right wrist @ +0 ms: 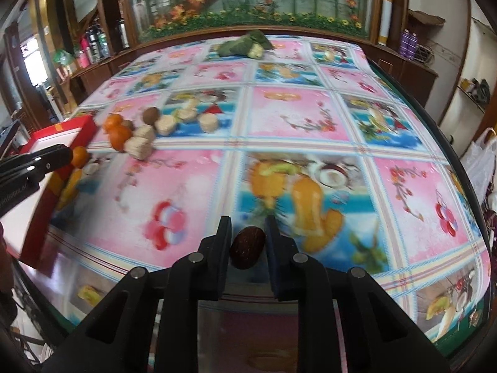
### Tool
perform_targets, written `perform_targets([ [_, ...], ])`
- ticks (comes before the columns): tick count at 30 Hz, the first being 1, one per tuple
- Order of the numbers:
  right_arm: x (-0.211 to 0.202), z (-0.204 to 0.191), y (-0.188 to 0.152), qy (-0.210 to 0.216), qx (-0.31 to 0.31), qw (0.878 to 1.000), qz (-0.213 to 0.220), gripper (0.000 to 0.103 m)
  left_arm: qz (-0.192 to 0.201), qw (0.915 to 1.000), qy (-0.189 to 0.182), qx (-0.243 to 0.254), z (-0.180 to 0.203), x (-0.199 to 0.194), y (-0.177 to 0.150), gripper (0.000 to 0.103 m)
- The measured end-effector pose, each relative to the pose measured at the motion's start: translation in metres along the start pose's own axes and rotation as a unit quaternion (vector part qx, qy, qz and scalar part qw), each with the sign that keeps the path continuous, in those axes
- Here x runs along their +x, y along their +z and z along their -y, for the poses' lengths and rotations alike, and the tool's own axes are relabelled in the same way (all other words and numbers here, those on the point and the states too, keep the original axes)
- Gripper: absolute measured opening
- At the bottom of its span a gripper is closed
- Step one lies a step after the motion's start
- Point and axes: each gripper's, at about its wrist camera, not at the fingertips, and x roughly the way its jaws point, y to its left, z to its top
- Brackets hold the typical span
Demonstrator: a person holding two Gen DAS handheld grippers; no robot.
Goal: Organize fruits
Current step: 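Carry both dates over the white tray and open both grippers to release them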
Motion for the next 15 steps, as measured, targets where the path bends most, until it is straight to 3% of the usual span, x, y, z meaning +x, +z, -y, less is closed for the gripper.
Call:
perform_targets([
  [15,0.000,-0.162,0.044,0.123,-0.113,0.986,0.018,0.024,0.040,0.9909,0.099,-0.082,-0.099,-0.041,-0.028,0.018],
])
